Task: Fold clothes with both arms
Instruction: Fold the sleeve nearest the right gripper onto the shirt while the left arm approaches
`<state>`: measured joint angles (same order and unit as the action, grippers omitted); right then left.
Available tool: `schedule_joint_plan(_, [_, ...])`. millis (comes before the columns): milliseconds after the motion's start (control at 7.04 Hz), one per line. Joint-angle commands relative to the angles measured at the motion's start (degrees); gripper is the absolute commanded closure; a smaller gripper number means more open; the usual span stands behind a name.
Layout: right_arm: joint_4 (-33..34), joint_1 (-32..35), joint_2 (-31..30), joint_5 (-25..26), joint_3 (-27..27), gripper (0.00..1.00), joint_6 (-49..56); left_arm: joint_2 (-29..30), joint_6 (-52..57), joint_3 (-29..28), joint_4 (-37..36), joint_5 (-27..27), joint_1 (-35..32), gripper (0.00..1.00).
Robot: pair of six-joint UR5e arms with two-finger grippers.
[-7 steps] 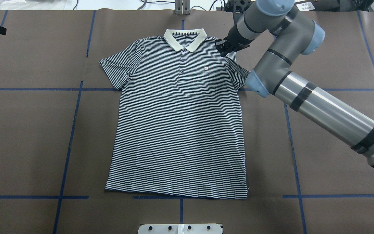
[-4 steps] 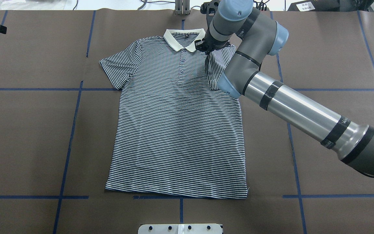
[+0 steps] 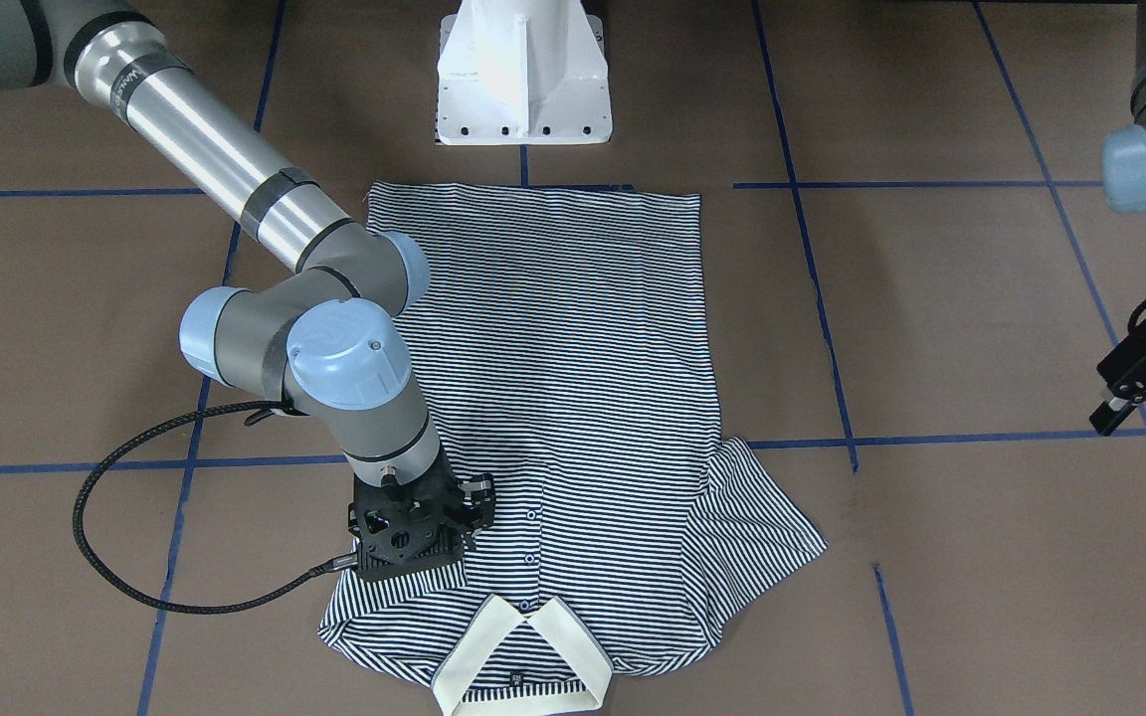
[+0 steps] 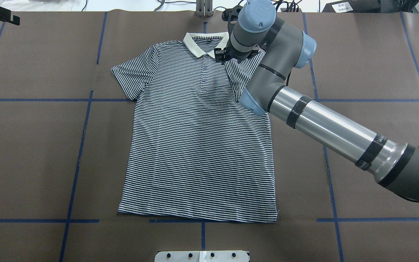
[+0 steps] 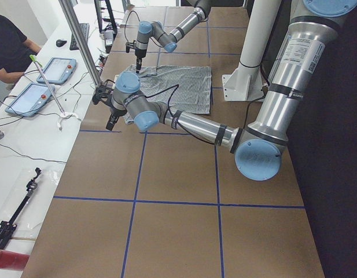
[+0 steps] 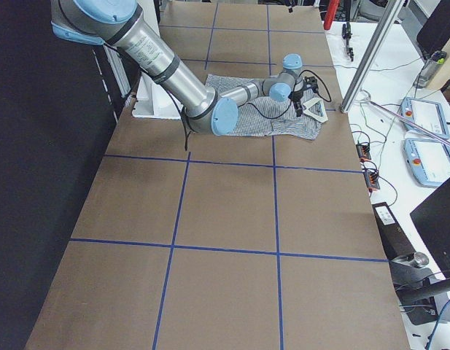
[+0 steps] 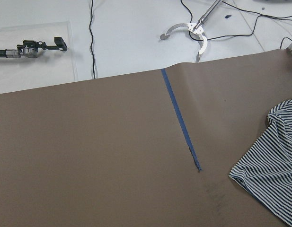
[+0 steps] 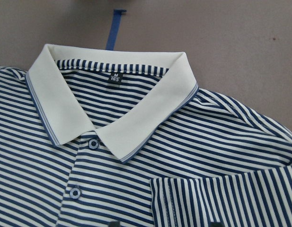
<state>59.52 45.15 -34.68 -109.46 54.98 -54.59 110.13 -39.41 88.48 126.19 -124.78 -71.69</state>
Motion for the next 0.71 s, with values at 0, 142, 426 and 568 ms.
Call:
schedule_joint_plan(0, [11.3,2.4,-3.1,-5.7,9.9,0.0,-4.6,5.3,-22.1,-2.4,0.3,9.7,11.7,0.0])
schedule_joint_plan(142, [22.6,2.9,-3.3,-6.6,17.0,0.0,-4.2,6.0,-28.6,-2.6,-0.1,18.2,17.7,0.02])
schedule_joint_plan(426, [26.0,5.6,-8.0,-11.5,25.3,0.0,-4.2,12.3,-32.3,-12.3,-0.2,29.5,24.3,0.03])
schedule_joint_plan(568, [25.4,5.9,-10.7,-11.6,28.1,0.0,-4.1,14.3,-32.1,-16.4,0.0,30.8,24.7,0.06])
